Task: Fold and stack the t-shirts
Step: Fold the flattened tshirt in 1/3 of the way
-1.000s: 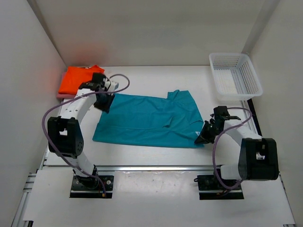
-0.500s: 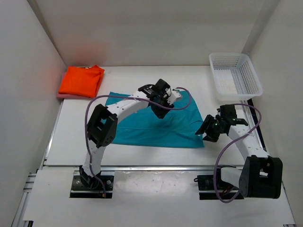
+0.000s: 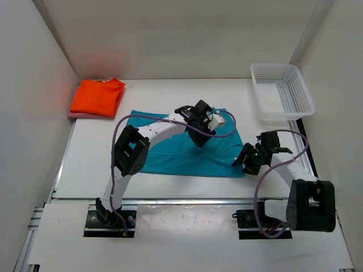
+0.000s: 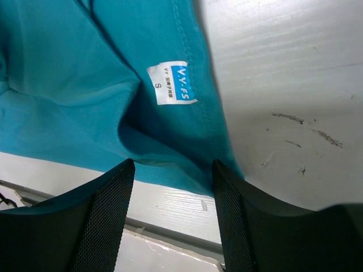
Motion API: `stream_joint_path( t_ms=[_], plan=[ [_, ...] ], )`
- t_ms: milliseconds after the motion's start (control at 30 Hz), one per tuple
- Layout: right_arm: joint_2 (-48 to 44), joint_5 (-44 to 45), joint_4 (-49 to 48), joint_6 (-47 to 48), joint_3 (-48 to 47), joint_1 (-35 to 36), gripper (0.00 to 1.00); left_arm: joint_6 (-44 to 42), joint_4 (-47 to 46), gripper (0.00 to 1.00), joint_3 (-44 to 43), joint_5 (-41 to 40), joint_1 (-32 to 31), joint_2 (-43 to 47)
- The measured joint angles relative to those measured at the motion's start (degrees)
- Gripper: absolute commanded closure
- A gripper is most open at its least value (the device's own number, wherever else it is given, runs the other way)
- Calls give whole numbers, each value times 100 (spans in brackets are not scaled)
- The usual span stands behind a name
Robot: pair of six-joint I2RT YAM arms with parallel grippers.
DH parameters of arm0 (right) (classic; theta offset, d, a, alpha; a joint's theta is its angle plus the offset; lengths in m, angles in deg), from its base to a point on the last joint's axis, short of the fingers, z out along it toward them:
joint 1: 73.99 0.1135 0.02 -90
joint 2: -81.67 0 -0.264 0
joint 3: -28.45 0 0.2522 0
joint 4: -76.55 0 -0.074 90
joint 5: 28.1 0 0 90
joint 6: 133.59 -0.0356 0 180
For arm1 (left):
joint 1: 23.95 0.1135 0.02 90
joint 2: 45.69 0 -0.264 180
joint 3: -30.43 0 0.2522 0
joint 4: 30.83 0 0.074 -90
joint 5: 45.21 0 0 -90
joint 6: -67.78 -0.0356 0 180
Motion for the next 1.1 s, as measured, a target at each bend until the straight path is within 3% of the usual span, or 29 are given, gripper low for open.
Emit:
stream_joint_path(
  t_ms=[267, 467, 567, 667, 733, 833, 1000, 1100],
  plan=[
    [278, -168, -326, 50, 72, 2, 37, -7, 140, 41, 0, 249, -39, -96],
    [306, -251, -415, 79, 72, 0, 40, -50, 232, 42, 0, 328, -153, -103],
    [337, -251, -424, 96, 72, 0, 46, -24, 127, 52, 2, 129, -212, -157],
    [365, -269, -431, 125, 72, 0, 77, 24, 0, 66, 13, -160, -232, -256],
    [374, -297, -417, 116, 72, 0, 86, 20, -37, 76, 26, -352, -210, -332],
    [363, -319, -393, 90, 72, 0, 86, 2, -111, 87, 107, -564, -164, -426],
    [68, -372, -247, 83, 131, 0, 84, 76, -179, 94, 111, -686, -109, -457],
    [-219, -448, -94, 92, 203, 0, 96, 153, -181, 95, 90, -772, -94, -463]
  ],
)
